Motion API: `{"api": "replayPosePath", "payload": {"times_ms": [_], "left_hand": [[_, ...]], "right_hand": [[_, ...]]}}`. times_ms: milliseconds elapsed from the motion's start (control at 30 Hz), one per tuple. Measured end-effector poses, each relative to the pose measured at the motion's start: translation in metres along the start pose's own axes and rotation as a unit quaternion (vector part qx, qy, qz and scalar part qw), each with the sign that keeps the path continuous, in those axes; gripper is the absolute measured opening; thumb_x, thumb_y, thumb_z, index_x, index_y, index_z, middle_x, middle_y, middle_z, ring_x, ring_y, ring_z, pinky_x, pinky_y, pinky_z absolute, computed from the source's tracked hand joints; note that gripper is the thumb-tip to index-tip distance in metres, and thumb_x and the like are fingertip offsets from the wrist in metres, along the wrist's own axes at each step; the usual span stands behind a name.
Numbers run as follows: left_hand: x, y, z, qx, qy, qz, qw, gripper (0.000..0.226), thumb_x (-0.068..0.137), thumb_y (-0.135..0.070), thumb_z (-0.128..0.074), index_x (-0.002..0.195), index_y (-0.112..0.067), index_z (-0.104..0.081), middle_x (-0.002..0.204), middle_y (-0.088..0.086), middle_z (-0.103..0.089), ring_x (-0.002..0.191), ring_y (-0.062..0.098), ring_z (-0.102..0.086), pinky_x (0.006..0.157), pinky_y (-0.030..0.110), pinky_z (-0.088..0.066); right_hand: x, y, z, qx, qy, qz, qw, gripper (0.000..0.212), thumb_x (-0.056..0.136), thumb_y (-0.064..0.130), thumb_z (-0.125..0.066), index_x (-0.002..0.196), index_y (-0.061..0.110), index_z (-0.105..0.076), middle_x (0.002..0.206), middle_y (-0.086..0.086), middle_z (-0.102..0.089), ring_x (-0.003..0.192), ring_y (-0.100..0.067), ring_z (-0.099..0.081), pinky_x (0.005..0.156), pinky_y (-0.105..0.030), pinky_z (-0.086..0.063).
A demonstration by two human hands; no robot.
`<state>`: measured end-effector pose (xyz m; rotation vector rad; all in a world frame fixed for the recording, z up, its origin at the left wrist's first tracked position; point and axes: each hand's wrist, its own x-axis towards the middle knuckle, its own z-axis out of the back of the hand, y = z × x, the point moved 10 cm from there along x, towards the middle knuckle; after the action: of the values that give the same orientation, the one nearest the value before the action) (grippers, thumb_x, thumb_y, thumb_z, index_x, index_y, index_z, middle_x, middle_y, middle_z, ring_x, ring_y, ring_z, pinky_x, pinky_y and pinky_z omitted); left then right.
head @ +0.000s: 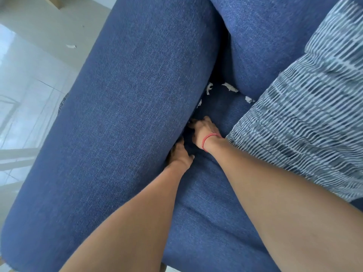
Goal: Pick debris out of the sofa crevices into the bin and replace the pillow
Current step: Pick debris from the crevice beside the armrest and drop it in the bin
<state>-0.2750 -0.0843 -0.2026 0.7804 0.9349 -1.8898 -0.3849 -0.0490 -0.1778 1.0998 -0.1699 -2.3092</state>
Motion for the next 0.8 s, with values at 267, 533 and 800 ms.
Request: {"api": "replayPosePath", "payload": {"times_ms": [267,533,800], "left_hand": [[-0.034,-0.013,0.02,-0.009,-0.04,-0.046,0.998,0.052,0.09,-0.019,-0.06,0.139,-0.009,-0.045,0.141,0.014,-0.047,0.131,0.028,-0.045,0.114,0.033,-0.034],[-0.111,-0.082,0.08,-0.031,-0.139,-0.195,0.97,0.015,0.093,-0.011,-0.053,0.096,-0.004,-0.066,0.105,0.015,-0.06,0.096,0.029,-0.059,0.086,0.036,-0.051],[-0.146,-0.088,0.191,-0.161,-0.228,-0.199,0.939,0.017,0.092,-0.012,-0.054,0.1,-0.008,-0.068,0.095,0.005,-0.064,0.09,0.027,-0.063,0.08,0.031,-0.052]], "right_hand": [[-0.045,-0.019,0.051,0.137,-0.191,-0.026,0.972,0.016,0.086,0.012,-0.059,0.096,0.006,-0.071,0.107,-0.011,-0.067,0.101,-0.028,-0.062,0.084,-0.033,-0.052],[-0.122,-0.027,0.12,0.234,-0.272,-0.047,0.932,0.019,0.091,0.004,-0.054,0.106,0.006,-0.064,0.103,-0.013,-0.072,0.098,-0.029,-0.066,0.089,-0.04,-0.053],[-0.153,0.036,0.178,0.199,-0.302,-0.012,0.932,0.015,0.092,0.012,-0.056,0.094,0.01,-0.07,0.107,-0.012,-0.06,0.091,-0.03,-0.061,0.077,-0.03,-0.048]]}}
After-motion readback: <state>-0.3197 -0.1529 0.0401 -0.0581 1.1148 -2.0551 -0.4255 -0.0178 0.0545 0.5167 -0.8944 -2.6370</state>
